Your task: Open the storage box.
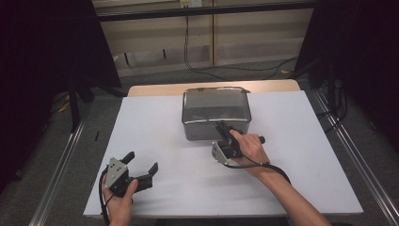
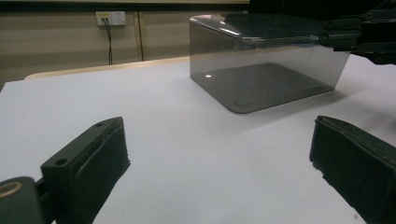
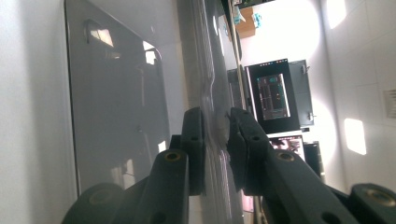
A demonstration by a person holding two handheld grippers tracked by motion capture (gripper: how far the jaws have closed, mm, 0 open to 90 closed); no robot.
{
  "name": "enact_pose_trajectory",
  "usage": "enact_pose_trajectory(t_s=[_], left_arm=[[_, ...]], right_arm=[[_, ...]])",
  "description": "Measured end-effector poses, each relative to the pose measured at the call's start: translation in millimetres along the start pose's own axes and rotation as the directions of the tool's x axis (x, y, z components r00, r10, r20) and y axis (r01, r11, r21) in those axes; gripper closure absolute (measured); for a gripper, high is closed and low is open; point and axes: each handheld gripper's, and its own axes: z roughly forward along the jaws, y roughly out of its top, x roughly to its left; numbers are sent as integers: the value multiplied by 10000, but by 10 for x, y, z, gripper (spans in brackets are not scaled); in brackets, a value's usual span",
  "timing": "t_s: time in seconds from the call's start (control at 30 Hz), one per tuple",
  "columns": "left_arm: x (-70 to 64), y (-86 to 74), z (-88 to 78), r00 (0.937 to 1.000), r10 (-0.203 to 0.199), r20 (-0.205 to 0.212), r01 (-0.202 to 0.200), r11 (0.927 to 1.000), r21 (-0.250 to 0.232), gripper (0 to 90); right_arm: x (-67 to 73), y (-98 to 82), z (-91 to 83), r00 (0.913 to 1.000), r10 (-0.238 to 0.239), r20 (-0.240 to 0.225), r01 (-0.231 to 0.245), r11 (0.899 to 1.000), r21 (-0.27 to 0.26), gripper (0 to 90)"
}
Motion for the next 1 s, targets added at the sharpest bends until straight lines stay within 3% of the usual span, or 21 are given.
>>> enact_pose_trajectory(t_s=[0.23, 0.5, 0.77, 0.83, 0.93, 1.0], left_arm=[[-1, 5, 12, 9999, 96, 114, -98, 9998, 156, 48], [16, 26, 28, 10000, -96, 29, 96, 10000, -25, 60], [-1, 33, 55, 9994, -186, 302, 187, 9998, -33, 73], [2, 53, 63, 9975, -28, 703, 42, 9998, -200, 73], [-6, 66, 75, 9978, 57, 656, -43, 9998, -213, 73], [7, 72, 110, 9970, -103, 761, 116, 9998, -173, 72]], right_arm=[[2, 10, -5, 9999, -148, 78, 148, 9999, -25, 781], [-18, 4, -12, 9999, -33, 118, 34, 10000, -93, 784], [-36, -4, -14, 9998, 105, 142, -103, 9998, -158, 782], [-54, -5, -15, 9998, 143, 147, -140, 9997, -205, 783], [-85, -8, -20, 9994, 261, 218, -256, 9994, -212, 784], [-102, -7, -21, 9994, 266, 218, -261, 9994, -244, 784]])
